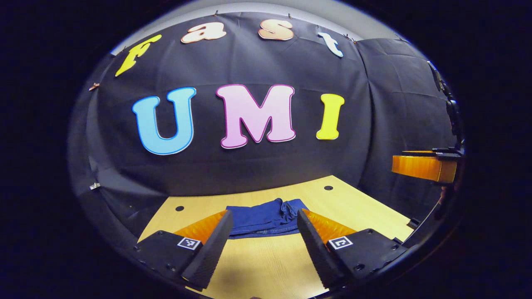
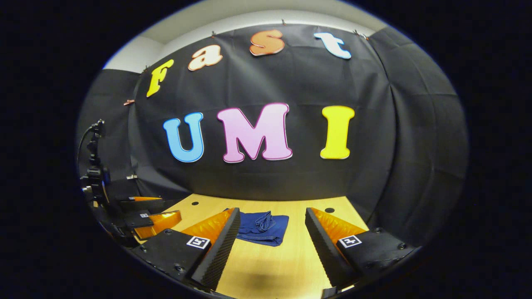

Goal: Grasp the waist and the cuffs of the jeans and fold them to make the two legs overlap; first hold the waist and fold one-third of the jeans toward the cuffs, then hold the cuffs and fold the remaining one-third in the same direction to finish folding.

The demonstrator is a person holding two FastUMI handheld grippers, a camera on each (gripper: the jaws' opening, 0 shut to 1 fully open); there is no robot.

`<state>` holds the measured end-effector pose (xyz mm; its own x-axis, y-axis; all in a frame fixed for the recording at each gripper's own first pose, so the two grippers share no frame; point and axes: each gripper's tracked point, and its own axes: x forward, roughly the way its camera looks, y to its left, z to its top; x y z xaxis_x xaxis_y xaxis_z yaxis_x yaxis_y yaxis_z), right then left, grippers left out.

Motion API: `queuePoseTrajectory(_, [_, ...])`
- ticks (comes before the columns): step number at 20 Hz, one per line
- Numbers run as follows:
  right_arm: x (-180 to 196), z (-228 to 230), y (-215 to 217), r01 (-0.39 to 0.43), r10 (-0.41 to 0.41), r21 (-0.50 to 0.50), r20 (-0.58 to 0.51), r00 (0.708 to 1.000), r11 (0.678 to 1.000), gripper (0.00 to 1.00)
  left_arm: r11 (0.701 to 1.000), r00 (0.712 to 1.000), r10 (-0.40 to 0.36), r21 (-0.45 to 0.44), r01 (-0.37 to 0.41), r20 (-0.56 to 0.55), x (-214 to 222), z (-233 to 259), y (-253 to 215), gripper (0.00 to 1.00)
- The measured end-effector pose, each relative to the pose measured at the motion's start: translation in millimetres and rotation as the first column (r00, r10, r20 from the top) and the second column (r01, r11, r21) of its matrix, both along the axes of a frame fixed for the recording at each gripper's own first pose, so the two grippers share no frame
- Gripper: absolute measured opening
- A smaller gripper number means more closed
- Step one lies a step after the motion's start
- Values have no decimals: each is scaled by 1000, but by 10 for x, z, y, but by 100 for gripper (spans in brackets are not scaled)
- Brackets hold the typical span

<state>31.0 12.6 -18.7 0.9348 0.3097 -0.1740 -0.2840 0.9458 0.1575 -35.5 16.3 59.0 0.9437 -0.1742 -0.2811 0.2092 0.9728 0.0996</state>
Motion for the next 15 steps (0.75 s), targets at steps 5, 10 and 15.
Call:
queuePoseTrajectory(5, [-425, 439, 24, -15, 18, -32, 85, 996, 999, 97, 998, 996, 56, -45, -53, 68, -660, 425, 309, 95])
queuePoseTrajectory(10, [-506, 688, 96, -28, 31, -26, 139, 990, 999, 98, 978, 981, 164, -144, -148, 108, -765, 777, 588, 97])
queuePoseTrajectory(15, [-419, 784, 125, -31, 33, -20, 153, 988, 999, 98, 974, 969, 206, -129, -188, 137, -807, 895, 717, 96])
